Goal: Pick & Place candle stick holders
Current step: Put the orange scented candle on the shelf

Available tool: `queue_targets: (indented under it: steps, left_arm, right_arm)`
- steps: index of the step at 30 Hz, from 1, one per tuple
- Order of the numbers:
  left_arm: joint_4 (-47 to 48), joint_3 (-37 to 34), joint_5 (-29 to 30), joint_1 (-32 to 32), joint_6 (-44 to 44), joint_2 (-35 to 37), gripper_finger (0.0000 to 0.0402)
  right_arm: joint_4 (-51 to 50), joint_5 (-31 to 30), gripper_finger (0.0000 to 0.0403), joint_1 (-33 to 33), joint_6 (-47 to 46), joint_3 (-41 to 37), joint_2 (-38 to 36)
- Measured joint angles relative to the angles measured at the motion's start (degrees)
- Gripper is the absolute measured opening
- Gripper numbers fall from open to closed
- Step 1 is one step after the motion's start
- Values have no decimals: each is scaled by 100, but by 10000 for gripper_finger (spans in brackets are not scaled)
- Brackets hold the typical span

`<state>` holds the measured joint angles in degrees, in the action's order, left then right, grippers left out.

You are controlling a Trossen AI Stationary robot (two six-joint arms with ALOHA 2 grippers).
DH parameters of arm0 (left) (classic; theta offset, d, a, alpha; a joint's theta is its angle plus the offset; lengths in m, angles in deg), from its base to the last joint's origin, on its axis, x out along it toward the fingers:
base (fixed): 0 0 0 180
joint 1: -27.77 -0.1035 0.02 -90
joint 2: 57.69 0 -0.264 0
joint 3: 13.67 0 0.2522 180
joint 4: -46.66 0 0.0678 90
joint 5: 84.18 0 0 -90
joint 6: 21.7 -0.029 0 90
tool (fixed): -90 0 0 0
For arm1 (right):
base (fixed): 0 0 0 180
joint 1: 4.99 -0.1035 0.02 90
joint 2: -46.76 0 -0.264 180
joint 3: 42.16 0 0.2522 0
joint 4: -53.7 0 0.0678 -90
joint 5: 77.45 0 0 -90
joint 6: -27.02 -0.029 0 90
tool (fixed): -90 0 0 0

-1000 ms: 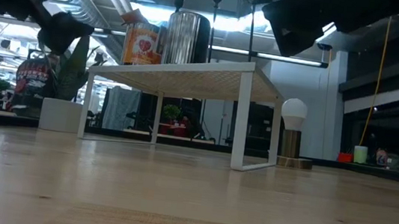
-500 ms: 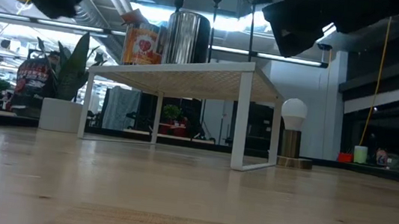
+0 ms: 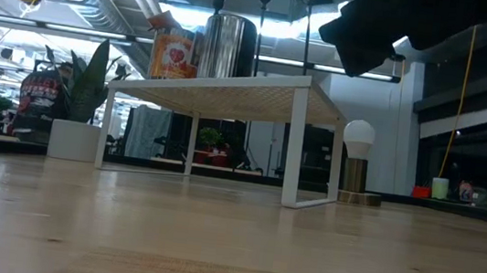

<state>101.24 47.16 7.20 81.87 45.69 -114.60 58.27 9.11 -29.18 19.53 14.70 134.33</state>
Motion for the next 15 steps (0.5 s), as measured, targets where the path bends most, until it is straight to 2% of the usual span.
queue_targets:
  steps: [4,7,11,15]
  left_arm:
    - [-42,-2,111,708,895,-69,400]
    - [-38,-2,338,1145,1177,-187,400]
    - [186,-2,588,1524,1754,-464,400]
    - [614,-2,394,1708,2089,-999,400]
  right_arm:
    - [-8,0,129,-2,0,0,0]
    - [-9,0,129,-4,0,0,0]
    - [-12,0,129,-4,-124,0,0]
    - [-25,0,129,-4,-149,0,0]
